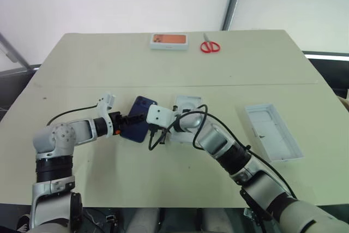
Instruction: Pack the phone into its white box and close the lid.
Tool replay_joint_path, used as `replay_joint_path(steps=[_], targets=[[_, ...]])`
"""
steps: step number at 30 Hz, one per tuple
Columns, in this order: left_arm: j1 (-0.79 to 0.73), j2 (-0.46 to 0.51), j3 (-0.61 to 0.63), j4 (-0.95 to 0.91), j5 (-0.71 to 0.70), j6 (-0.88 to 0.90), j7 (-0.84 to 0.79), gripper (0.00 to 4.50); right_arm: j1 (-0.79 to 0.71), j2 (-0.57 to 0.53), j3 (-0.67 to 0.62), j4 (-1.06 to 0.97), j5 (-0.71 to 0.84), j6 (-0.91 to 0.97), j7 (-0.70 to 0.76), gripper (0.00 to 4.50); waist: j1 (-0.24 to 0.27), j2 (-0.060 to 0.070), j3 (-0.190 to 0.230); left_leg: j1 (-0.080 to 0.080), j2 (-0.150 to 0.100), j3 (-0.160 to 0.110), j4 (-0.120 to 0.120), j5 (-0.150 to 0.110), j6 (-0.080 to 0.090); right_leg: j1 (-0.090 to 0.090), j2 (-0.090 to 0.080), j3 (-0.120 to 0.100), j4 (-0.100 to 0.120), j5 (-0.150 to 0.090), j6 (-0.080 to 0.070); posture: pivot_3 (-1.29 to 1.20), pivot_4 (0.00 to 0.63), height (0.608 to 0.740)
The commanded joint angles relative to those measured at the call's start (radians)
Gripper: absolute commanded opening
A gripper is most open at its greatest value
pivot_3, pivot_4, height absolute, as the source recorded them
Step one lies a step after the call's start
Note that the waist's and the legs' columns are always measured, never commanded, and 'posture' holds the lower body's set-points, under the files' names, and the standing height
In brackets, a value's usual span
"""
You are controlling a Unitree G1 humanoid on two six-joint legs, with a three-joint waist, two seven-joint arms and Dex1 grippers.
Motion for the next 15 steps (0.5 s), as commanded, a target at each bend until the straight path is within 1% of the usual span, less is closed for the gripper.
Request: replay_joint_path(steps=[1, 6, 7, 13, 15], targets=[[0.054, -0.020, -0.043, 0.037, -0.019, 0.077, -0.011, 3.15, -0.002, 0.000, -0.013, -0.013, -0.004, -0.017, -0.009, 0.00, -0.002, 0.000, 0.000, 0.000, 0.000, 0.000, 0.000, 0.000, 0.000, 0.000, 0.000, 0.000, 0.000, 0.000, 0.000, 0.00, 0.150, 0.740], [0.059, -0.031, -0.032, 0.035, -0.030, 0.092, -0.008, 0.64, -0.003, -0.001, -0.020, -0.014, -0.003, -0.018, -0.013, 0.00, 0.001, 0.000, 0.000, 0.000, 0.000, 0.000, 0.000, 0.000, 0.000, 0.000, 0.000, 0.000, 0.000, 0.000, 0.000, 0.00, 0.150, 0.740], [0.061, -0.029, -0.035, 0.034, -0.032, 0.098, -0.006, 0.26, -0.002, -0.002, -0.021, -0.018, -0.002, -0.016, -0.011, 0.00, 0.002, -0.001, -0.001, 0.000, 0.000, 0.000, 0.000, 0.000, 0.000, 0.000, 0.000, 0.000, 0.000, 0.000, 0.000, 0.00, 0.150, 0.740], [0.059, -0.045, 0.012, 0.050, -0.059, 0.124, 0.011, 0.26, 0.002, -0.010, -0.035, -0.023, 0.003, -0.015, -0.010, 0.00, -0.002, -0.001, -0.001, 0.001, 0.000, 0.000, -0.001, 0.000, 0.000, 0.001, 0.000, 0.000, 0.000, 0.000, 0.000, 0.00, 0.150, 0.740], [0.049, -0.066, 0.075, 0.073, -0.083, 0.113, 0.020, 0.26, 0.007, -0.012, -0.061, -0.047, 0.032, -0.039, 0.001, 0.00, -0.001, -0.001, -0.001, 0.001, 0.000, 0.000, -0.001, 0.000, 0.000, 0.001, 0.000, 0.000, 0.000, 0.000, 0.000, 0.00, 0.150, 0.740]])
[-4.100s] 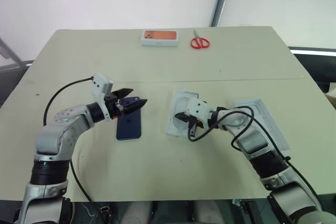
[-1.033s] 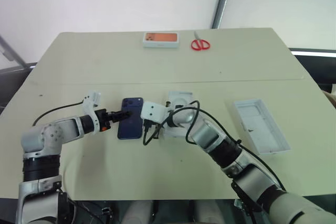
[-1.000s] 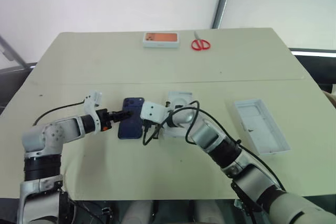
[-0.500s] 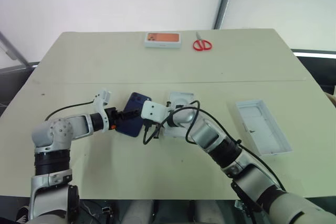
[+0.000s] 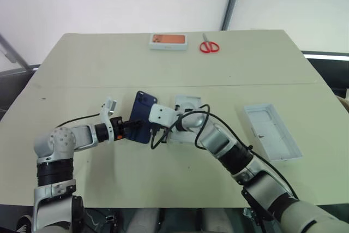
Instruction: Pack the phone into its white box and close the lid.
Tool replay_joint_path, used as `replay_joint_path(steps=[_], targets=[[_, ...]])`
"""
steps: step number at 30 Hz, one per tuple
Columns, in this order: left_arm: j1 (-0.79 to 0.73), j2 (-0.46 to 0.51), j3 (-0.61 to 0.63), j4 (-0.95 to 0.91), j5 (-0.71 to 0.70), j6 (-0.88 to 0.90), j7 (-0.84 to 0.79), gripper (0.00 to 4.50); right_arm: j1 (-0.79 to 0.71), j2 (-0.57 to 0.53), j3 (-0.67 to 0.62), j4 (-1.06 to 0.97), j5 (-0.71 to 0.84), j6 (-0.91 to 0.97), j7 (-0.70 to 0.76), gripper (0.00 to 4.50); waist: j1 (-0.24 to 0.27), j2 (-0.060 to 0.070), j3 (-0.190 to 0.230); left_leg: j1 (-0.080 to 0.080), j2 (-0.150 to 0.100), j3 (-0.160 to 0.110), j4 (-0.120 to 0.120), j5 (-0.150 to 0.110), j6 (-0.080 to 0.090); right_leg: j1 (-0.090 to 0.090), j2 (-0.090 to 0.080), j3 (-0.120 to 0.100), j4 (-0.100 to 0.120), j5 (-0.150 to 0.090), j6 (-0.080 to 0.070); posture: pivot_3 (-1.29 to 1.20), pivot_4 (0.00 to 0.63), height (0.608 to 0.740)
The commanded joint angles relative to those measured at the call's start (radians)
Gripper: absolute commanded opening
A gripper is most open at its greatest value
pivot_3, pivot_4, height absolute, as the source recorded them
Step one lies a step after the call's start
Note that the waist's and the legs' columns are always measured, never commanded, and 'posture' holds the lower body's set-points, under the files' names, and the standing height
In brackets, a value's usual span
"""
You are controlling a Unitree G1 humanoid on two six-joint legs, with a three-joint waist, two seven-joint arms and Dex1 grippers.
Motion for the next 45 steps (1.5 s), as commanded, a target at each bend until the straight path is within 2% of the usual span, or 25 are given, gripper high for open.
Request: replay_joint_path(steps=[1, 6, 11, 14, 20, 22, 26, 29, 34, 39, 42, 43, 45], targets=[[0.016, -0.046, 0.051, 0.060, -0.017, 0.029, 0.047, 0.26, 0.005, 0.004, -0.065, -0.064, 0.053, -0.036, 0.011, 0.00, 0.001, 0.000, 0.000, 0.000, 0.000, 0.000, 0.000, 0.000, 0.000, 0.000, 0.000, 0.000, 0.000, 0.000, 0.000, 0.00, 0.150, 0.740], [0.002, -0.089, 0.194, 0.063, -0.105, 0.035, 0.065, 0.26, 0.035, 0.036, -0.250, -0.176, 0.239, 0.013, 0.034, 0.00, -0.002, -0.002, 0.002, -0.003, 0.001, 0.000, 0.001, 0.000, 0.000, -0.003, 0.000, 0.000, 0.000, 0.000, 0.000, 0.00, 0.150, 0.740], [0.001, -0.112, 0.275, 0.065, -0.185, 0.076, 0.067, 0.26, 0.045, -0.013, -0.381, -0.269, 0.429, 0.127, 0.126, 0.00, -0.009, -0.003, 0.002, -0.005, 0.001, -0.001, 0.000, 0.000, 0.000, -0.004, 0.001, -0.001, -0.001, 0.000, 0.000, 0.00, 0.150, 0.740], [-0.001, -0.120, 0.317, 0.071, -0.223, 0.082, 0.076, 0.20, 0.072, -0.082, -0.404, -0.326, 0.484, 0.161, 0.167, 0.92, -0.018, -0.004, 0.003, -0.007, 0.001, -0.001, 0.001, 0.000, 0.000, -0.005, 0.001, -0.001, -0.001, 0.000, 0.000, 0.00, 0.150, 0.740], [0.012, -0.131, 0.318, 0.021, -0.266, 0.049, 0.089, 0.20, 0.222, -0.311, -0.291, -0.468, 0.454, 0.096, 0.279, 4.00, -0.020, -0.005, 0.003, -0.011, 0.001, 0.000, 0.000, 0.000, 0.000, -0.006, 0.000, -0.001, -0.001, 0.000, 0.000, 0.00, 0.150, 0.740], [0.004, -0.130, 0.321, 0.019, -0.269, 0.026, 0.100, 0.20, 0.248, -0.336, -0.291, -0.503, 0.488, 0.122, 0.288, 4.00, -0.021, -0.006, 0.005, -0.011, 0.001, 0.000, 0.000, 0.000, 0.000, -0.005, 0.000, -0.001, -0.002, 0.000, 0.000, 0.00, 0.150, 0.740], [-0.004, -0.122, 0.299, 0.016, -0.271, 0.001, 0.111, 0.20, 0.267, -0.405, -0.209, -0.497, 0.361, -0.001, 0.274, 4.00, -0.020, -0.007, 0.005, -0.011, 0.002, 0.000, 0.000, 0.000, 0.000, -0.006, 0.001, -0.001, -0.002, 0.000, 0.000, 0.00, 0.150, 0.740], [-0.009, -0.123, 0.289, 0.018, -0.279, -0.001, 0.113, 0.20, 0.262, -0.386, -0.207, -0.470, 0.358, -0.005, 0.243, 4.00, -0.018, -0.009, 0.006, -0.011, 0.002, 0.000, 0.000, 0.000, 0.000, -0.005, 0.000, -0.001, -0.003, 0.000, 0.000, 0.00, 0.150, 0.740], [-0.006, -0.126, 0.253, 0.012, -0.274, -0.021, 0.114, 0.20, 0.253, -0.402, -0.129, -0.418, 0.257, -0.063, 0.227, 4.00, -0.016, -0.010, 0.007, -0.011, 0.002, 0.000, 0.001, 0.000, 0.000, -0.005, 0.000, -0.001, -0.002, 0.000, 0.000, 0.00, 0.150, 0.740], [-0.006, -0.130, 0.251, 0.005, -0.295, -0.022, 0.130, 0.20, 0.266, -0.417, -0.147, -0.414, 0.274, -0.058, 0.251, 4.00, -0.017, -0.011, 0.008, -0.011, 0.002, 0.000, 0.001, 0.000, 0.000, -0.005, 0.000, -0.001, -0.002, 0.000, 0.000, 0.00, 0.150, 0.740], [-0.001, -0.128, 0.237, -0.006, -0.295, -0.023, 0.136, 0.20, 0.263, -0.417, -0.142, -0.406, 0.264, -0.065, 0.248, 3.15, -0.017, -0.011, 0.008, -0.011, 0.002, 0.000, 0.001, 0.000, 0.000, -0.005, 0.000, -0.001, -0.002, 0.000, 0.000, 0.00, 0.150, 0.740], [0.001, -0.131, 0.235, -0.012, -0.298, -0.023, 0.139, 0.20, 0.264, -0.420, -0.135, -0.405, 0.254, -0.072, 0.250, 2.69, -0.018, -0.011, 0.008, -0.011, 0.002, 0.000, 0.001, 0.000, 0.000, -0.005, 0.000, -0.001, -0.002, 0.000, 0.000, 0.00, 0.150, 0.740], [0.003, -0.133, 0.232, -0.020, -0.304, -0.023, 0.144, 0.20, 0.265, -0.421, -0.129, -0.404, 0.246, -0.079, 0.250, 2.69, -0.017, -0.011, 0.008, -0.011, 0.002, 0.000, 0.001, 0.000, 0.000, -0.005, 0.000, -0.001, -0.002, 0.000, 0.000, 0.00, 0.150, 0.740]])
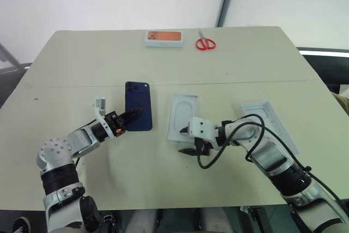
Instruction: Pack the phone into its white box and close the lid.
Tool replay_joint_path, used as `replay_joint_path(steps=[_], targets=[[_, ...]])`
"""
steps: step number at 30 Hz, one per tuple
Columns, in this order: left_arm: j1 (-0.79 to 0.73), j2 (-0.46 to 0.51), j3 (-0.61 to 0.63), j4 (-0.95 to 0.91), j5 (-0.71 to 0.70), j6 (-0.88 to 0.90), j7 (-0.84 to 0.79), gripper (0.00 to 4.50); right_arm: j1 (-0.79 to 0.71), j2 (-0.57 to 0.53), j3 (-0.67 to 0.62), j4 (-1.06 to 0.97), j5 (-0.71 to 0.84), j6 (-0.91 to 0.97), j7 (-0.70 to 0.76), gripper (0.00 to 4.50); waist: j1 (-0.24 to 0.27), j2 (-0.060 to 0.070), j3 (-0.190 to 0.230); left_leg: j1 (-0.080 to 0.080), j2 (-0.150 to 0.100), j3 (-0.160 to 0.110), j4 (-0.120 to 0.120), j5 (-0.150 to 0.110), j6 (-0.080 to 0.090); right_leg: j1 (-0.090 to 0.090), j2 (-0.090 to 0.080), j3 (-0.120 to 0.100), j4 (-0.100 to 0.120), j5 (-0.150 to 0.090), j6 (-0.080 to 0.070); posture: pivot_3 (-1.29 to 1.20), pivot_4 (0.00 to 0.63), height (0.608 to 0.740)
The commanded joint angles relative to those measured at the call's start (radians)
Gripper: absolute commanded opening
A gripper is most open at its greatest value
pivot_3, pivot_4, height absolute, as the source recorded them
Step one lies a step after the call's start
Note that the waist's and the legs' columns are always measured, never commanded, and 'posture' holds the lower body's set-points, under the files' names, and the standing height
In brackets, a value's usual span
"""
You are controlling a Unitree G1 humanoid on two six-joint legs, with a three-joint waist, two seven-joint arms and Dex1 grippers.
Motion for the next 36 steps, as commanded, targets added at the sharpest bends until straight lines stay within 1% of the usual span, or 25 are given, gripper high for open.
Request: replay_joint_path(steps=[1, 8, 11, 27, 30, 36], targets=[[-0.008, 0.000, -0.002, -0.054, -0.054, -0.009, -0.003, 0.20, -0.002, 0.004, -0.006, -0.013, -0.005, -0.018, -0.002, 2.69, 0.000, 0.000, 0.000, 0.000, 0.000, 0.000, 0.000, 0.000, 0.000, 0.000, 0.000, 0.000, 0.000, 0.000, 0.000, 0.00, 0.150, 0.740], [-0.017, 0.000, -0.012, -0.059, -0.070, -0.011, 0.021, 0.20, 0.009, 0.008, 0.002, -0.001, -0.015, -0.025, -0.001, 2.69, 0.000, 0.000, 0.000, 0.000, 0.000, 0.000, 0.000, 0.000, 0.000, 0.000, 0.000, 0.000, 0.000, 0.000, 0.000, 0.00, 0.150, 0.740], [-0.011, -0.007, -0.021, -0.076, -0.084, -0.003, 0.032, 0.20, -0.002, 0.021, 0.002, 0.014, -0.030, -0.018, -0.019, 1.80, 0.000, 0.000, 0.000, 0.000, 0.000, 0.000, 0.000, 0.000, 0.000, 0.000, 0.000, 0.000, 0.000, 0.000, 0.000, 0.00, 0.150, 0.740], [-0.014, -0.005, -0.036, -0.082, -0.118, -0.007, 0.071, 0.20, 0.013, 0.032, 0.012, 0.005, -0.029, -0.030, -0.010, 1.80, 0.000, 0.000, 0.000, 0.000, 0.000, 0.000, 0.000, 0.000, 0.000, 0.000, 0.000, 0.000, 0.000, 0.000, 0.000, 0.00, 0.150, 0.740], [-0.011, -0.007, -0.040, -0.086, -0.129, -0.009, 0.079, 0.20, 0.005, 0.030, 0.014, 0.019, -0.053, -0.038, -0.023, 0.94, -0.001, 0.000, 0.000, 0.000, 0.000, 0.000, 0.000, 0.000, 0.000, 0.001, 0.000, 0.000, 0.000, 0.000, 0.000, 0.00, 0.150, 0.740], [-0.012, -0.005, -0.042, -0.088, -0.151, -0.009, 0.093, 0.20, 0.014, 0.039, 0.010, 0.009, -0.041, -0.041, -0.010, 0.94, -0.002, -0.001, 0.000, 0.001, 0.000, 0.000, 0.000, 0.000, 0.000, 0.001, 0.001, 0.000, 0.000, 0.000, 0.000, 0.00, 0.150, 0.740]])
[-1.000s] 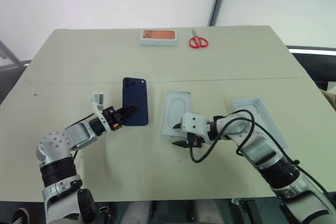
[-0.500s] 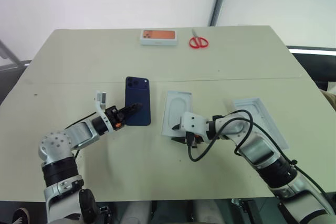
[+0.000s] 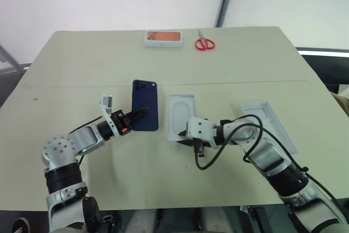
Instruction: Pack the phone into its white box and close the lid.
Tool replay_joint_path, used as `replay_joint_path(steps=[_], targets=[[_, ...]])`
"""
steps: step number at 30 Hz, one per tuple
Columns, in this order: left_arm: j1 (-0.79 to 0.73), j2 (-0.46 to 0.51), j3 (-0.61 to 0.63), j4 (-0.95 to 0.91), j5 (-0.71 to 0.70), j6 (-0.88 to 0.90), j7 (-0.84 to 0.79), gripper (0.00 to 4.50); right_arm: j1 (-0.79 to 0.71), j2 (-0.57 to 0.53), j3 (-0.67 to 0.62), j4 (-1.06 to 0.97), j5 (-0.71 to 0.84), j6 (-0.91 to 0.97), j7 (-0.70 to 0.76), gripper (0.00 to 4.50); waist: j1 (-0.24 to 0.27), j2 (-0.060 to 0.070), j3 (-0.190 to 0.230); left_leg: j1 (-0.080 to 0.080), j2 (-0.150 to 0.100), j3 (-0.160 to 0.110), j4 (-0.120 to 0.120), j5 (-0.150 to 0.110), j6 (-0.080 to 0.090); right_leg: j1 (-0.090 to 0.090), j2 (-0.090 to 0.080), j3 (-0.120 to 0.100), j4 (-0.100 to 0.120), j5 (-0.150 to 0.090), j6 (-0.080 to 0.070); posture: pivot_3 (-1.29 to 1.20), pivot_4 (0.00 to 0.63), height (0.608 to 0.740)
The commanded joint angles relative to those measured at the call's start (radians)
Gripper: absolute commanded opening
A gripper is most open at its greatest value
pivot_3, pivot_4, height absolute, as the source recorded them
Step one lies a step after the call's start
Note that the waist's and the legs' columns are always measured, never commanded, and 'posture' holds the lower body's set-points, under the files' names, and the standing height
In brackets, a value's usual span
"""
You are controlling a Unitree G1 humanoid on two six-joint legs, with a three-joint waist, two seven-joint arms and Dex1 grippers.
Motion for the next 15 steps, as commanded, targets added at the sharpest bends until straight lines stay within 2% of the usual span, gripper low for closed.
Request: replay_joint_path(steps=[1, 5, 9, 14, 15], targets=[[-0.015, 0.006, 0.003, -0.048, -0.051, -0.010, 0.001, 0.20, 0.011, 0.017, 0.013, -0.009, 0.010, -0.009, 0.011, 0.94, 0.000, 0.000, 0.000, 0.000, 0.000, 0.000, 0.000, 0.000, 0.000, 0.000, 0.000, 0.000, 0.000, 0.000, 0.000, 0.00, 0.150, 0.740], [-0.017, 0.006, 0.001, -0.047, -0.066, -0.012, 0.012, 0.20, 0.015, 0.024, 0.020, -0.012, 0.007, -0.037, 0.014, 0.94, -0.001, 0.000, 0.000, 0.000, 0.000, 0.000, 0.000, 0.000, 0.000, 0.000, 0.000, 0.000, 0.000, 0.000, 0.000, 0.00, 0.150, 0.740], [-0.030, -0.007, 0.007, -0.041, -0.093, -0.017, 0.039, 0.20, 0.004, 0.104, 0.067, -0.010, 0.002, -0.037, -0.004, 0.94, -0.003, 0.000, 0.000, 0.000, 0.000, 0.000, 0.000, 0.000, 0.000, -0.001, 0.000, 0.000, 0.000, 0.000, 0.000, 0.00, 0.150, 0.740], [-0.024, -0.018, -0.004, -0.051, -0.118, -0.017, 0.066, 0.20, -0.001, 0.121, 0.049, 0.003, 0.028, -0.017, 0.019, 0.94, 0.001, 0.000, 0.000, 0.000, 0.000, 0.000, 0.001, 0.000, 0.000, 0.000, 0.000, 0.000, 0.000, 0.000, 0.000, 0.00, 0.150, 0.740], [-0.022, -0.020, -0.006, -0.052, -0.122, -0.017, 0.070, 0.20, -0.003, 0.126, 0.043, 0.007, 0.034, -0.005, 0.020, 1.21, 0.001, 0.000, 0.000, 0.000, 0.000, 0.000, 0.001, 0.000, 0.000, 0.000, 0.000, 0.000, 0.000, 0.000, 0.000, 0.00, 0.150, 0.740]])
